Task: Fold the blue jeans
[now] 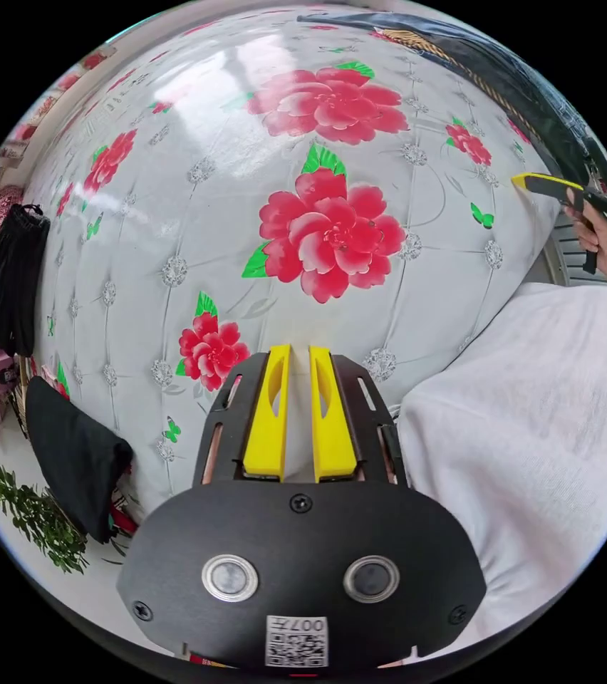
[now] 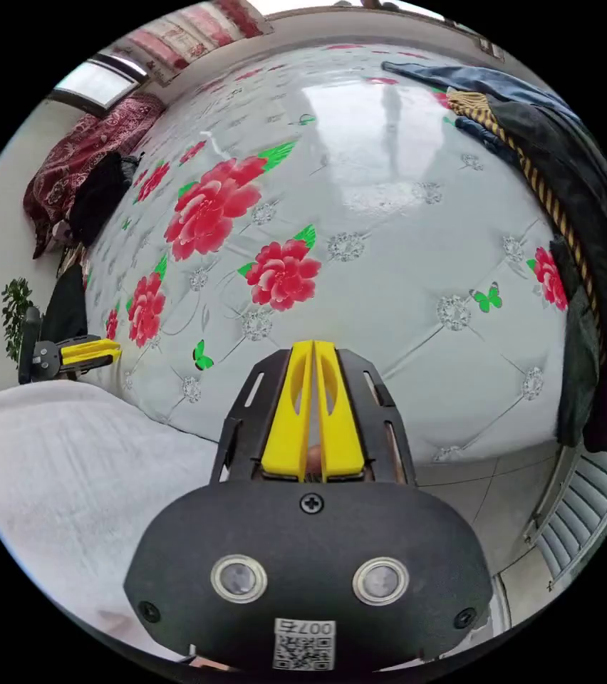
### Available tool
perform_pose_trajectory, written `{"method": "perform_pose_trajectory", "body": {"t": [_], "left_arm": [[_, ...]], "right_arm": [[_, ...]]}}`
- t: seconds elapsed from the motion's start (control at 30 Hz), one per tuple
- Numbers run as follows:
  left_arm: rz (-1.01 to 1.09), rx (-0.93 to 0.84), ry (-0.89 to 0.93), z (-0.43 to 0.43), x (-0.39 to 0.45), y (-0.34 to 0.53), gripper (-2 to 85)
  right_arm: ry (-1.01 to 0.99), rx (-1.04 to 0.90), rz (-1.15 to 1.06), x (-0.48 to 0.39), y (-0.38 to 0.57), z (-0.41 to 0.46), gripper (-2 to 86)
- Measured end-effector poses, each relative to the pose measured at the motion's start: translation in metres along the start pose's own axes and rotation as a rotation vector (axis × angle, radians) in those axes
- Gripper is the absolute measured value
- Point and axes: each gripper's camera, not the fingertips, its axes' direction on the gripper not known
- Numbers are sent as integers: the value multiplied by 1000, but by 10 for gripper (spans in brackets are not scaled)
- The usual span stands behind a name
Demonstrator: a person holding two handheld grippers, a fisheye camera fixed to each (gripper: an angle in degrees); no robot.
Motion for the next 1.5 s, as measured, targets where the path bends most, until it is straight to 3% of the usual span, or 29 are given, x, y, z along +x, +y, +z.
{"method": "perform_pose_trajectory", "body": {"t": [0.23, 0.43, 0.57, 0.77, 0.87, 0.93, 1.07, 1.17, 1.27, 1.33, 1.5], "left_arm": [[-74, -31, 20, 3, -7, -4, 36], [-128, -41, -13, 6, -2, -2, 37], [-213, -31, 2, 9, -4, 5, 36], [-289, -28, -22, 14, 2, 15, 36], [-287, -32, -39, 18, 6, 19, 34], [-298, -19, -31, 21, 6, 26, 29], [-317, 11, -6, 25, 3, 41, 16], [-366, 33, 56, 27, -2, 56, -4], [-419, 126, 180, 24, -6, 82, -9], [-474, 206, 257, 21, -11, 110, -9], [-697, 343, 340, 27, -40, 185, -9]], "right_arm": [[273, 390, 331, 165, 33, -167, 34], [366, 669, 666, 294, 47, -315, 85], [295, 689, 794, 353, 50, -345, 94], [115, 553, 865, 390, 43, -317, 72], [128, 689, 791, 350, 48, -347, 44], [99, 856, 532, 287, 46, -383, 27], [4, 927, 109, 159, 40, -420, 13], [-74, 868, -241, 26, 42, -413, 8], [-294, 777, -552, -104, 62, -372, 7], [-459, 608, -776, -212, 76, -316, 8], [-529, 192, -1028, -396, 108, -182, 18]]}}
